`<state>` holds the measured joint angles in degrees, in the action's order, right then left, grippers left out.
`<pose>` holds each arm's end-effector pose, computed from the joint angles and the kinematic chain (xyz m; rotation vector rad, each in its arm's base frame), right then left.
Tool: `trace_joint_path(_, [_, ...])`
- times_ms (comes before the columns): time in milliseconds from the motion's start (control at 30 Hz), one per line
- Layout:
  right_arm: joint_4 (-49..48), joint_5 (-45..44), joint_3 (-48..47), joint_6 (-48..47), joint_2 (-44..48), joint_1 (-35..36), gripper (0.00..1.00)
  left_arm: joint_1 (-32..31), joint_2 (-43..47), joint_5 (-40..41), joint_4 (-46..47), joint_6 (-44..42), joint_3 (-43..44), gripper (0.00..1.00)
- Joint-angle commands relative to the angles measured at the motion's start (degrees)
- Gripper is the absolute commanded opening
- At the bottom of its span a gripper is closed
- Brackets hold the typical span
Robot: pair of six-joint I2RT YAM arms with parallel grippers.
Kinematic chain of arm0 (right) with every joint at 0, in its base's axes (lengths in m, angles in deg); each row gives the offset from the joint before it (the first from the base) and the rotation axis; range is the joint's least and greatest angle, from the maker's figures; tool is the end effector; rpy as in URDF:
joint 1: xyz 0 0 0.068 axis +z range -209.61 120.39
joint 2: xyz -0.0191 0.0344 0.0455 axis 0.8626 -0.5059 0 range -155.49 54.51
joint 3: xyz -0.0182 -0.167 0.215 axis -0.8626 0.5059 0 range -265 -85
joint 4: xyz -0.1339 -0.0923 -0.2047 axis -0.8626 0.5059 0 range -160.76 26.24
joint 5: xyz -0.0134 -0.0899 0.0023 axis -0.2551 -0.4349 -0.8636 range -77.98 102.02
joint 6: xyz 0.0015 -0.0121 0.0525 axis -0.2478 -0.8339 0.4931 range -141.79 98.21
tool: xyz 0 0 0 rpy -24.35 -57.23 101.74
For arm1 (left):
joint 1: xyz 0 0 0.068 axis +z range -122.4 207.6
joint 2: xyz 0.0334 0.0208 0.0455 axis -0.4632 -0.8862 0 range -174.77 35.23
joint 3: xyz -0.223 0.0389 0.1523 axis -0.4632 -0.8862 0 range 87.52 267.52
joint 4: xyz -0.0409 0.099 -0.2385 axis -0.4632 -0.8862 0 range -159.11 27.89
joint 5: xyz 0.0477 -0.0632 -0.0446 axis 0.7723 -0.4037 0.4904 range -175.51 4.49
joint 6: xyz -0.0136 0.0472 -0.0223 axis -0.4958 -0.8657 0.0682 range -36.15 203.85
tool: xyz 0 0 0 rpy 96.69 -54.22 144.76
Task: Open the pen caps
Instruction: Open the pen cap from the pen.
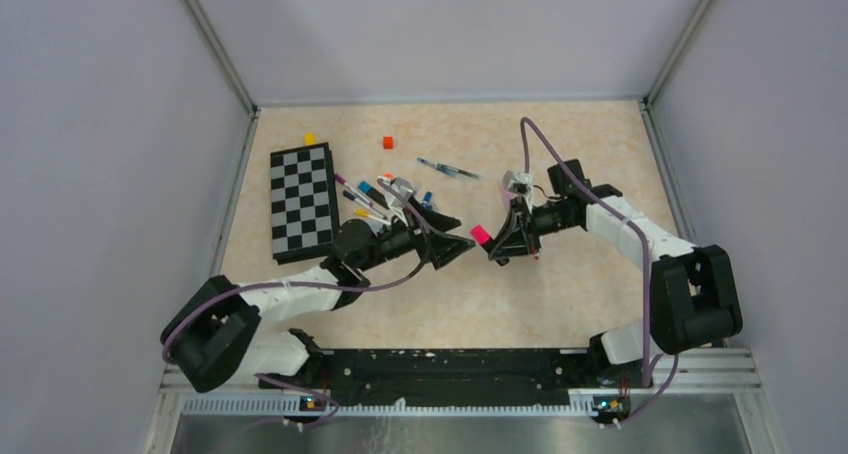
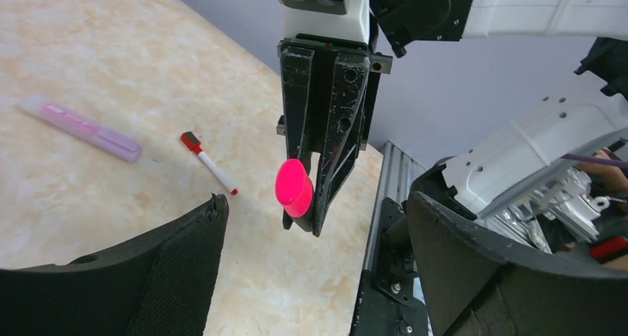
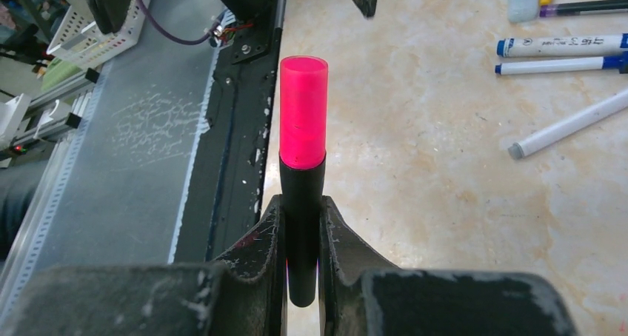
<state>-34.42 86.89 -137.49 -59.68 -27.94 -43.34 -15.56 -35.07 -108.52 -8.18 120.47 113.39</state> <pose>0.2410 0.1061 0.2287 -1.2517 1.7101 1.4913 0.1752 -0.1834 0.2510 0.4565 1.5135 -1.4043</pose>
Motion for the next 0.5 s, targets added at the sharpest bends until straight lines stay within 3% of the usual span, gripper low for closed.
trace_joint_path(0, [1.46,5.21,-0.02,-5.00,1.12,0.44,0.00,0.13,-6.35,-8.03,13.43,5.39,2.87,0.89])
trace_joint_path(467, [1.94,5.55,-0.62,-4.83,-1.23,2.23,0.00,-1.88,-16.15,-9.85,20.77,8.98,6.18,0.51])
